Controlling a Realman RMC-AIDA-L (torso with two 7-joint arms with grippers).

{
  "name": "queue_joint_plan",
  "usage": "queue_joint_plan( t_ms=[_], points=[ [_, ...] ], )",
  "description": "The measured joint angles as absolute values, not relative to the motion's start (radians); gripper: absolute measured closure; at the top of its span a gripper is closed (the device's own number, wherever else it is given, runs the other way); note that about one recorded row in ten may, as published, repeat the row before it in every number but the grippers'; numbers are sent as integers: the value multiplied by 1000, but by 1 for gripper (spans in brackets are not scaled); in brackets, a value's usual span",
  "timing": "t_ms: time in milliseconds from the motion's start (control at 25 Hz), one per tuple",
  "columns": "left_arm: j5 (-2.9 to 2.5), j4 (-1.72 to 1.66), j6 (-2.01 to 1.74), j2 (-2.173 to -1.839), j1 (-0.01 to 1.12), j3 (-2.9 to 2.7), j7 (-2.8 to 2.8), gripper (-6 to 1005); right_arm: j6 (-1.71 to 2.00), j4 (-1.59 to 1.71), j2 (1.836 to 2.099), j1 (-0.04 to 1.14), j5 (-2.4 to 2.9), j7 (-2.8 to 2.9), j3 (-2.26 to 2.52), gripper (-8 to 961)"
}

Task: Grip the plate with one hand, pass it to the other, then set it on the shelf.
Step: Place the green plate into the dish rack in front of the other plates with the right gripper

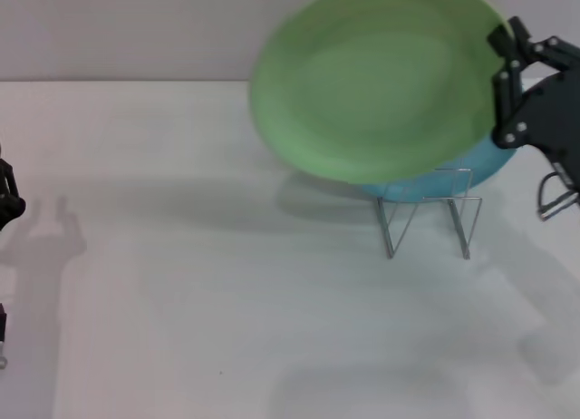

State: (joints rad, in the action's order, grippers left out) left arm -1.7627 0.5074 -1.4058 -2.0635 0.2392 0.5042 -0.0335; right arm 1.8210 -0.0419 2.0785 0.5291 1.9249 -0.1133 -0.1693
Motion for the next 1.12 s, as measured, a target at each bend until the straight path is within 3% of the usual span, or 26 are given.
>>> queue_joint_plan(
  t_ms=[1120],
  points=[
    [-1764, 557, -1396, -2068, 235, 498, -1, 704, 1861, 279, 2061, 512, 1931, -79, -124, 926]
  ],
)
